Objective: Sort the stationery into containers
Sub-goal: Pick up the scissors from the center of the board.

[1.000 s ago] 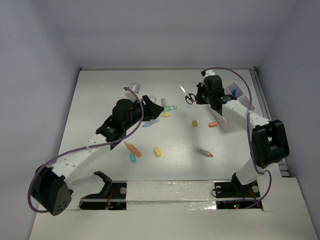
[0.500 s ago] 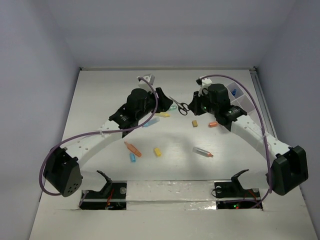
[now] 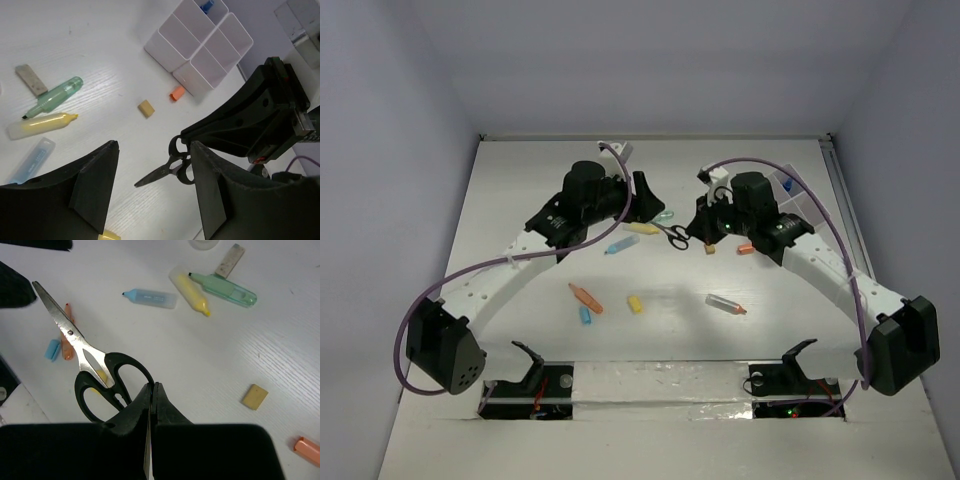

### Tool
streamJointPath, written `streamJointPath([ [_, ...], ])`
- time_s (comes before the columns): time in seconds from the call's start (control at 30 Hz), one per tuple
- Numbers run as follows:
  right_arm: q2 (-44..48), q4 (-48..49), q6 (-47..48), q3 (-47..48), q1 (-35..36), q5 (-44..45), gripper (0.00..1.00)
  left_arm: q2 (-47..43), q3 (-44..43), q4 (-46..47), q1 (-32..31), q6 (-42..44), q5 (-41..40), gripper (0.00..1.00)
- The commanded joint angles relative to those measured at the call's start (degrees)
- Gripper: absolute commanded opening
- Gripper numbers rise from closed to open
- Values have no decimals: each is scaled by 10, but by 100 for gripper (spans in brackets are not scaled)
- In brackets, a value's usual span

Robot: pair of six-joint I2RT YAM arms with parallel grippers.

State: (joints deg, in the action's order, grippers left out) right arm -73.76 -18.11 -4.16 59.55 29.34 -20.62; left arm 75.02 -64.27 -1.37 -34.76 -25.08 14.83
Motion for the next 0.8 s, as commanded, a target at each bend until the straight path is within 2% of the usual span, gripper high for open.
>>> streamJointPath([
  [0.0,14,-3,24,37,8,-22,0,9,-28,-7,3,15,77,55],
  [0.2,31,1,30,34,13,-21,0,16,-34,-32,16,25,108,54],
  [0.3,31,1,35,38,19,-18,0,19,-26,-22,22,12,150,51],
  [0.57,27,15,57,44,37,12,0,23,-13,4,22,-8,209,33],
  [0.77,37,32,63,38,37,34,0,25,-11,2,22,-8,226,30],
])
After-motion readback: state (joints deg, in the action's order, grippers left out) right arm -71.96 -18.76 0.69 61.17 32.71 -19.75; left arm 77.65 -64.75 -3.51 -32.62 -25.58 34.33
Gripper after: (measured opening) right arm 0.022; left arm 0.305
